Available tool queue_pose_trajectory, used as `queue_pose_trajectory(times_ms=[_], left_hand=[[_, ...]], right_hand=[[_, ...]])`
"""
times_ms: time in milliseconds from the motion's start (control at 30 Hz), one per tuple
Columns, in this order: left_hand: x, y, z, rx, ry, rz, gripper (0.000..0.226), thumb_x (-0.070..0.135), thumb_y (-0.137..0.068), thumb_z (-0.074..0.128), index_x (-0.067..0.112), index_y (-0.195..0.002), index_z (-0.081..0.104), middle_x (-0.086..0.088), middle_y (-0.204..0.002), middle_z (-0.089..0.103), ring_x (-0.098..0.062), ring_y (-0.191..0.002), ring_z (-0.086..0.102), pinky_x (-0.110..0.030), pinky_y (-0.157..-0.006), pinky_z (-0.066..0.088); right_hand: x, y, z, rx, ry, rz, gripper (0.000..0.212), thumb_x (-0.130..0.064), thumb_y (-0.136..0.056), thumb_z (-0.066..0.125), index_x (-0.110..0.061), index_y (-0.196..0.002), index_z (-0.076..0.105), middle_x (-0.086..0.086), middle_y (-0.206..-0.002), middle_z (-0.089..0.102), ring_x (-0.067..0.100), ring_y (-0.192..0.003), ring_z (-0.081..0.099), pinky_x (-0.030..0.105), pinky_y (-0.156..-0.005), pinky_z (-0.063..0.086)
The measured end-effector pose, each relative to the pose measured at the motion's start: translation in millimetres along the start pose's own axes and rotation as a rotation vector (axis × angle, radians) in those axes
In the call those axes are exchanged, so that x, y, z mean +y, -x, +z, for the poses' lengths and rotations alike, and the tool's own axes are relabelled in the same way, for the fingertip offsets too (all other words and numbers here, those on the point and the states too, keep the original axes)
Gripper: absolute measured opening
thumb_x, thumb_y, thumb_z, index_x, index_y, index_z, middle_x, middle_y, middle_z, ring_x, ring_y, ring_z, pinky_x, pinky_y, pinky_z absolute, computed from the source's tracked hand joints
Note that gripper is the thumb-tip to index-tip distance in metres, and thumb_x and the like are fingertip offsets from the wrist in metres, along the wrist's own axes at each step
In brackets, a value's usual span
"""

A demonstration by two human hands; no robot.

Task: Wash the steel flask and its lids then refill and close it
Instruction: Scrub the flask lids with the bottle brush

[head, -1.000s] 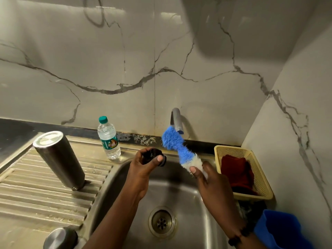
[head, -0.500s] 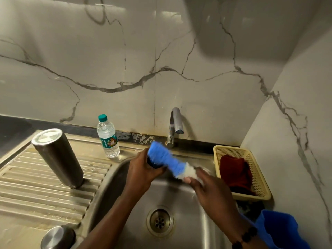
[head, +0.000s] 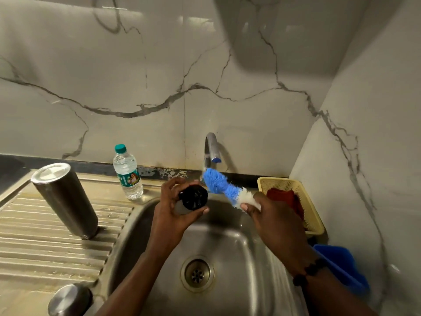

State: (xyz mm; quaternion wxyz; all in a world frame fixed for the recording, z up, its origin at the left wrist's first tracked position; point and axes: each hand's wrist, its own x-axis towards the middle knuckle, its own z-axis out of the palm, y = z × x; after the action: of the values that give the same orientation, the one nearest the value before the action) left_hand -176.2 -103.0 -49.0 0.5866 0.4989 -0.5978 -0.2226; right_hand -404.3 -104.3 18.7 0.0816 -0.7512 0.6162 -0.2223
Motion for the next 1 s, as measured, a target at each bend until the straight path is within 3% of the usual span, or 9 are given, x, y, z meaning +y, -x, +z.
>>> queue_pose_trajectory(times_ms=[100, 200, 400, 533, 667, 767, 800, 900, 1000], left_hand=[[12, 1, 6, -0.036, -0.011, 0.009, 0.069, 0.038, -0.067, 0.088, 0.026, -0.125, 0.052, 0.013, -0.122, 0.065, -0.007, -0.115, 0.063, -0.026, -0.096, 0.052], [14, 10, 16, -0.087, -0.029, -0.014, 0.064, 0.030, -0.068, 0.087, 0.026, -0.124, 0.057, 0.015, -0.119, 0.065, -0.004, -0.113, 0.062, -0.022, -0.095, 0.052], [14, 39, 52, -0.215, -0.085, -0.043, 0.057, 0.024, -0.068, 0.091, 0.024, -0.116, 0.061, 0.010, -0.114, 0.062, -0.004, -0.104, 0.061, -0.015, -0.088, 0.049], [19, 54, 81, -0.297, -0.101, -0.037, 0.056, 0.022, -0.067, 0.092, 0.026, -0.113, 0.060, 0.010, -0.110, 0.061, -0.004, -0.099, 0.061, -0.018, -0.085, 0.050], [27, 62, 102, -0.365, -0.100, -0.054, 0.058, 0.026, -0.070, 0.091, 0.023, -0.119, 0.060, 0.008, -0.113, 0.062, -0.005, -0.100, 0.062, -0.023, -0.086, 0.053], [34, 64, 109, -0.383, -0.068, -0.069, 0.056, 0.025, -0.071, 0.090, 0.027, -0.118, 0.060, 0.008, -0.114, 0.063, -0.007, -0.102, 0.063, -0.028, -0.085, 0.057], [36, 63, 111, -0.382, -0.060, -0.073, 0.055, 0.024, -0.072, 0.089, 0.028, -0.117, 0.059, 0.008, -0.115, 0.063, -0.007, -0.102, 0.063, -0.028, -0.085, 0.058], [41, 64, 111, -0.373, -0.048, -0.086, 0.054, 0.023, -0.072, 0.089, 0.029, -0.117, 0.059, 0.009, -0.115, 0.064, -0.003, -0.102, 0.062, -0.025, -0.086, 0.056], [43, 68, 108, -0.352, -0.048, -0.109, 0.054, 0.026, -0.073, 0.088, 0.029, -0.118, 0.059, 0.011, -0.115, 0.065, 0.001, -0.103, 0.060, -0.016, -0.084, 0.051]], right_hand=[[6, 9, -18, -0.062, -0.015, 0.044, 0.029, -0.044, -0.094, 0.055, -0.027, -0.118, 0.052, -0.001, -0.100, 0.067, 0.021, -0.090, 0.064, 0.035, -0.074, 0.050], [16, 17, -42, -0.190, 0.098, 0.044, 0.033, -0.037, -0.092, 0.058, -0.028, -0.121, 0.046, -0.004, -0.109, 0.062, 0.015, -0.085, 0.056, 0.030, -0.071, 0.043], [28, 24, -104, -0.268, 0.403, 0.014, 0.030, -0.038, -0.086, 0.068, -0.032, -0.113, 0.057, -0.006, -0.114, 0.058, 0.020, -0.099, 0.057, 0.029, -0.074, 0.036], [28, 26, -141, -0.246, 0.716, -0.088, 0.020, -0.019, -0.090, 0.063, -0.030, -0.107, 0.063, -0.006, -0.109, 0.064, 0.017, -0.101, 0.059, 0.033, -0.088, 0.038], [32, 29, -168, -0.215, 1.035, -0.069, 0.019, -0.008, -0.092, 0.052, -0.019, -0.104, 0.063, 0.002, -0.110, 0.065, 0.024, -0.103, 0.060, 0.037, -0.094, 0.039], [34, 35, -177, -0.243, 1.117, -0.035, 0.018, 0.002, -0.090, 0.044, -0.010, -0.077, 0.050, 0.006, -0.099, 0.062, 0.028, -0.100, 0.061, 0.038, -0.094, 0.038], [36, 36, -176, -0.253, 1.126, -0.033, 0.019, 0.002, -0.090, 0.042, -0.009, -0.077, 0.049, 0.007, -0.101, 0.063, 0.028, -0.100, 0.062, 0.038, -0.094, 0.038], [50, 37, -158, -0.302, 1.118, -0.034, 0.025, -0.001, -0.095, 0.040, -0.011, -0.103, 0.061, 0.006, -0.111, 0.065, 0.027, -0.104, 0.061, 0.038, -0.097, 0.038], [62, 40, -137, -0.382, 1.085, -0.026, 0.027, -0.001, -0.096, 0.041, -0.012, -0.109, 0.062, 0.006, -0.115, 0.064, 0.026, -0.106, 0.061, 0.037, -0.097, 0.038]])
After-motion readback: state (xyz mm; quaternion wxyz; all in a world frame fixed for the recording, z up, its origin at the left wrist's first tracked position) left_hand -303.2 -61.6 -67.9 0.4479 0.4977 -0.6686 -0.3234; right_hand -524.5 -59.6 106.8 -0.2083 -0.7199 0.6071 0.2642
